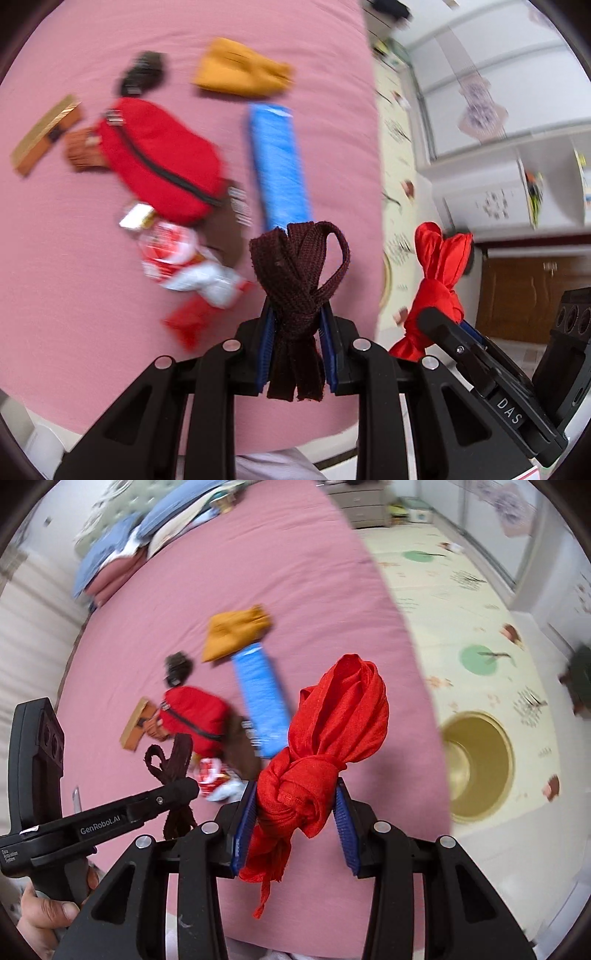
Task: Collect trash
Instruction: 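Carry shoelace and scarf to the yellow bin and open both grippers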
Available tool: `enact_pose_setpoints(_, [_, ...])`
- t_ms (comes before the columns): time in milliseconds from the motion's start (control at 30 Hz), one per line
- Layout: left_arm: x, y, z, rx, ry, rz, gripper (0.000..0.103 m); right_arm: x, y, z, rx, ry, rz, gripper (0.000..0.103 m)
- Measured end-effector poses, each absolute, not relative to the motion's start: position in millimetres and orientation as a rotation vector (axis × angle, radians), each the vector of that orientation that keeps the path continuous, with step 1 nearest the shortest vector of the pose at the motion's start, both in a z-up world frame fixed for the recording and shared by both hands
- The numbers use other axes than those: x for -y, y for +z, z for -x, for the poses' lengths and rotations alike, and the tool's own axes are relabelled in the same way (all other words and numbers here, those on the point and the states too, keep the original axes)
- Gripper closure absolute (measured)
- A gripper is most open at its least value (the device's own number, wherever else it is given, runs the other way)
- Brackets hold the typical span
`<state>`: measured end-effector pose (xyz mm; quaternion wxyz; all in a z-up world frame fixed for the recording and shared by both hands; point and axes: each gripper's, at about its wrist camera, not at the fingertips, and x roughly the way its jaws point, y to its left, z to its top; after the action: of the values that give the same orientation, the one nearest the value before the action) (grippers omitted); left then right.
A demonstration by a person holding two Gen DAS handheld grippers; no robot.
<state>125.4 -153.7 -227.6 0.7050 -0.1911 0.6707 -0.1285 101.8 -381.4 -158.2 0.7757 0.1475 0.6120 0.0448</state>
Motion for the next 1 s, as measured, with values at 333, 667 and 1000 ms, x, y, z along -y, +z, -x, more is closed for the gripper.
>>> enact_pose_setpoints(333, [303, -240, -122, -1.561, -0.463, 0.261, 0.08, 519, -169, -54, -1.312, -0.098, -0.446, 0.064])
enact_pose_setpoints(667, [415, -262, -129, -1.609, -0.58, 0.129, 0.08, 610, -185, -29, -1.297, -0.226, -0.541, 0.063])
enact_pose_setpoints(1000, [501, -285, -150, -1.627, -0.687, 0.068, 0.069, 672, -201, -36, -1.309, -0.269, -0.536, 0.045])
